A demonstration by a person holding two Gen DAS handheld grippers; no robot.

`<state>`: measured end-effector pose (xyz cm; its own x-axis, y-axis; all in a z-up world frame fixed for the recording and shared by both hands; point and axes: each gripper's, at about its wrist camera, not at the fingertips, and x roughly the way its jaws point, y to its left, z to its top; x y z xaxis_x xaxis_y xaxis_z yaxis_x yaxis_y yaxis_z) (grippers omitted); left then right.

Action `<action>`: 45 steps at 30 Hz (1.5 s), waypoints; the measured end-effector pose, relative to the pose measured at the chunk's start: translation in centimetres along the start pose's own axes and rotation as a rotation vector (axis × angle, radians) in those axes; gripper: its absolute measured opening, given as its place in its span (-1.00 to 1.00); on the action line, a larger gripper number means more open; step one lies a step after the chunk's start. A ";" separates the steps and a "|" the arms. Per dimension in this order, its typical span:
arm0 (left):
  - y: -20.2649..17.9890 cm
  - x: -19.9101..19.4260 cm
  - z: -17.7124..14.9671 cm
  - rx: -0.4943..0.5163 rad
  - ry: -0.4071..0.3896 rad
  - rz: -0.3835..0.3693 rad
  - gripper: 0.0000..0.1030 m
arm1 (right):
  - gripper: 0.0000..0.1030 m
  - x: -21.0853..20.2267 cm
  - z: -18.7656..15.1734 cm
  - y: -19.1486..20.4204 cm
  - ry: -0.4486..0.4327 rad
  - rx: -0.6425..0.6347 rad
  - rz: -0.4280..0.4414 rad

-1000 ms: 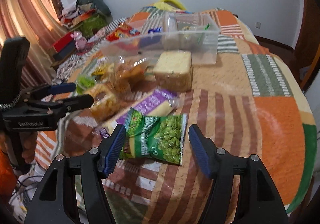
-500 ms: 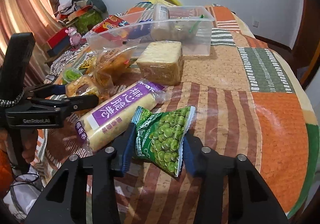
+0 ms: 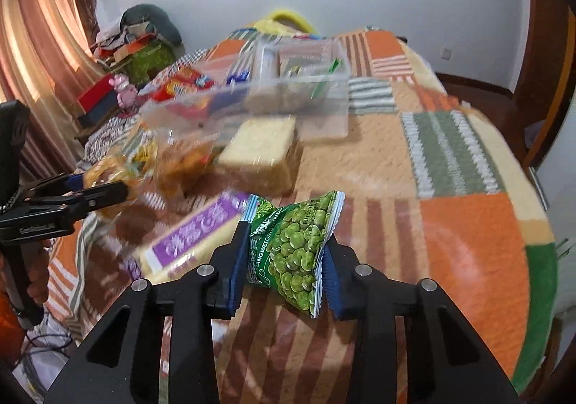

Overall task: Organize snacks
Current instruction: 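Drop the puffed snack bag into the box with the left gripper while the right drops the pea bag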

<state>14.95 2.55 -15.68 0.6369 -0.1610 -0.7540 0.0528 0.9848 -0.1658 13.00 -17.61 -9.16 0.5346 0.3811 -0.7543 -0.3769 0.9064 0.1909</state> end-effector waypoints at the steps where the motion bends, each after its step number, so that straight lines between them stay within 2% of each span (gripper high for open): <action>1: 0.0 -0.3 0.4 -0.002 -0.012 0.000 0.46 | -0.35 -0.3 0.4 -0.1 -0.014 0.001 -0.002; 10: -0.6 -1.9 5.7 0.007 -0.134 -0.007 0.46 | -0.35 -1.3 4.4 -0.2 -0.116 -0.008 -0.012; 17: -1.5 -0.8 8.8 0.018 -0.168 0.000 0.46 | -0.35 -0.9 7.9 -0.7 -0.180 -0.006 -0.012; 25: -1.6 2.9 11.5 0.010 -0.151 -0.001 0.46 | -0.35 1.4 11.1 -1.2 -0.206 -0.008 -0.014; 38: -1.4 9.1 13.3 -0.006 -0.063 0.003 0.46 | -0.35 7.4 12.6 -1.9 -0.111 -0.007 -0.007; 45: -1.5 11.0 12.9 -0.003 -0.012 0.012 0.51 | -0.33 8.5 12.4 -1.9 -0.075 -0.023 -0.010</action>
<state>31.76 0.16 -15.53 0.6467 -0.1483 -0.7482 0.0424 0.9864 -0.1588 27.63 -13.83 -8.11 0.5934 0.3853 -0.7067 -0.3883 0.9061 0.1680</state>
